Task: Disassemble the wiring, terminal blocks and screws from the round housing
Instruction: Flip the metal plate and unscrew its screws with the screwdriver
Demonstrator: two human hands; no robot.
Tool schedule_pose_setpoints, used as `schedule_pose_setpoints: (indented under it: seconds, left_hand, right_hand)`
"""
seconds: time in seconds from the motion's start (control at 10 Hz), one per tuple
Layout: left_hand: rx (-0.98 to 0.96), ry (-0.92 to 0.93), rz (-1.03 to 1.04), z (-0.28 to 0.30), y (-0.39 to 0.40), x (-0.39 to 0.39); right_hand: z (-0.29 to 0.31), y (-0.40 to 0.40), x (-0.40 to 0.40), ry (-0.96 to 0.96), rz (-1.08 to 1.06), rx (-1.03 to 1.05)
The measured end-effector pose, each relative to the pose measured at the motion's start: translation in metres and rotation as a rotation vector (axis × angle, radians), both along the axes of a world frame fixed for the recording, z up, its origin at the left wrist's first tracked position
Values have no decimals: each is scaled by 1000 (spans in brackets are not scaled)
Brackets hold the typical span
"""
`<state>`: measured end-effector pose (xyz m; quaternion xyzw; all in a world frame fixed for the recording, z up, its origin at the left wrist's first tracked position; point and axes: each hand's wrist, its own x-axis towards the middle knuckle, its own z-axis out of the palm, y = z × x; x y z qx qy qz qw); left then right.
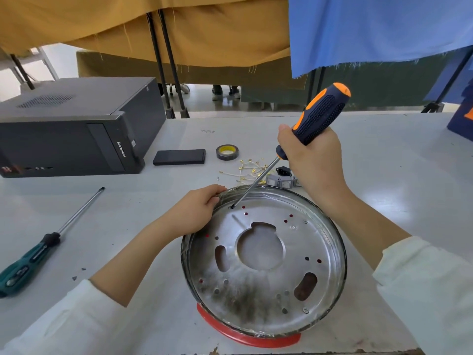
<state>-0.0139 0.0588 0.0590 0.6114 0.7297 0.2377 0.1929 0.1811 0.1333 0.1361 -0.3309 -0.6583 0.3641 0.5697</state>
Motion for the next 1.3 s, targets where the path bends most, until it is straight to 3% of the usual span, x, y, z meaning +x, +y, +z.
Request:
schedule_pose_setpoints:
  seconds: [0.6,1.3]
  left_hand:
    - [16,12,-41,-4,-2,-4]
    - [24,18,-47,-6,-2,-5]
  right_hand:
    - [-3,0,-7,-87,-50,25]
    - [0,-7,-8,-57,-102,65]
